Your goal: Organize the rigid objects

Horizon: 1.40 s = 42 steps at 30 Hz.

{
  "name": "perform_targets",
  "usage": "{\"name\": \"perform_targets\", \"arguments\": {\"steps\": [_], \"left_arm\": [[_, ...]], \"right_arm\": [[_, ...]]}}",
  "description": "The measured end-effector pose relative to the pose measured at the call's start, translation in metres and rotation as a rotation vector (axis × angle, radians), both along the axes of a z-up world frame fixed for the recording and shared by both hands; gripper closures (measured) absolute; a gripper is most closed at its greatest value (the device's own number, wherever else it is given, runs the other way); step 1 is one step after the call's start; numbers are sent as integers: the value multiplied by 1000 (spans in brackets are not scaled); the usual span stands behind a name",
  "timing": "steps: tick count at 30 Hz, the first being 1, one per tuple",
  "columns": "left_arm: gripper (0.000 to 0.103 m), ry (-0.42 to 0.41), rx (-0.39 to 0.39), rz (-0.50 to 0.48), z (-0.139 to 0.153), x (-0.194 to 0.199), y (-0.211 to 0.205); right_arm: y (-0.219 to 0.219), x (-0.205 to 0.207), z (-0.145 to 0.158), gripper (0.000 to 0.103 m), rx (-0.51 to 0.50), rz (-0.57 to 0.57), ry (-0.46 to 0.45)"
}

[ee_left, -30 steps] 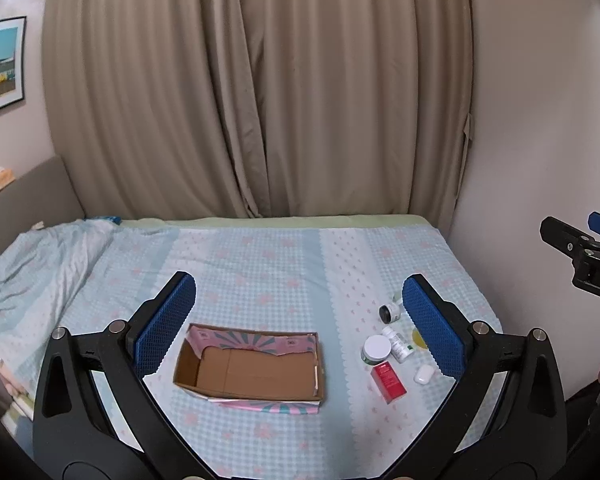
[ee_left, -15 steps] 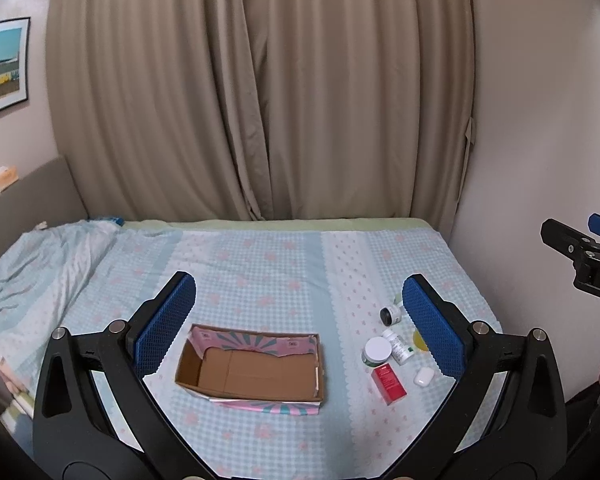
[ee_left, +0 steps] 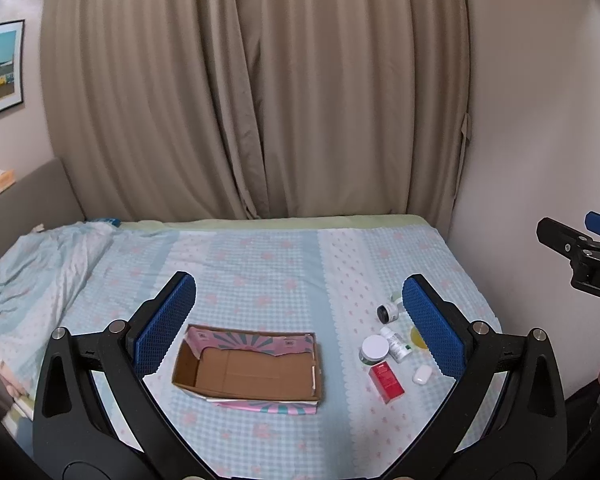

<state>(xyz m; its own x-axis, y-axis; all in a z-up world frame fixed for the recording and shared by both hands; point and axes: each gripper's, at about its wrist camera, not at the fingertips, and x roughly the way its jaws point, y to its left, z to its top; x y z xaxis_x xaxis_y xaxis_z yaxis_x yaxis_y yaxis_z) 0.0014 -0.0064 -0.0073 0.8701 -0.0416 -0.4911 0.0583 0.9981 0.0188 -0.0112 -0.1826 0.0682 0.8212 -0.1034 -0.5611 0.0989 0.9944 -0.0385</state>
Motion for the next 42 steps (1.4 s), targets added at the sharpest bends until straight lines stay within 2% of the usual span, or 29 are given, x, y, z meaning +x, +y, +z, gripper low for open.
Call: {"name": "perform_targets", "arguments": {"steps": [6,15,20,27,31,36,42], "left_arm": [[0,19,-7,-6,-4,7,-4],[0,102,-26,-10,-24,33,-30],[0,155,-45,-12,-56,56,-55],[0,279,-40,-67,-137,93,-91],[0,388,-11,-137,-205,128,-115],[0,481,35,-201,-294,171,-139],[0,562,76,-225,-388,210,-156]], "right_arm": [[-4,0,-2,0,8,2,12],[-30,15,-10,0,23,0,45],[-57,29,-29,0,22,-2,75],[-96,60,-102,0,11,42,167],[-113,80,-153,0,19,51,228],[-127,106,-227,0,18,54,326],[-138,134,-318,0,29,47,428]]}}
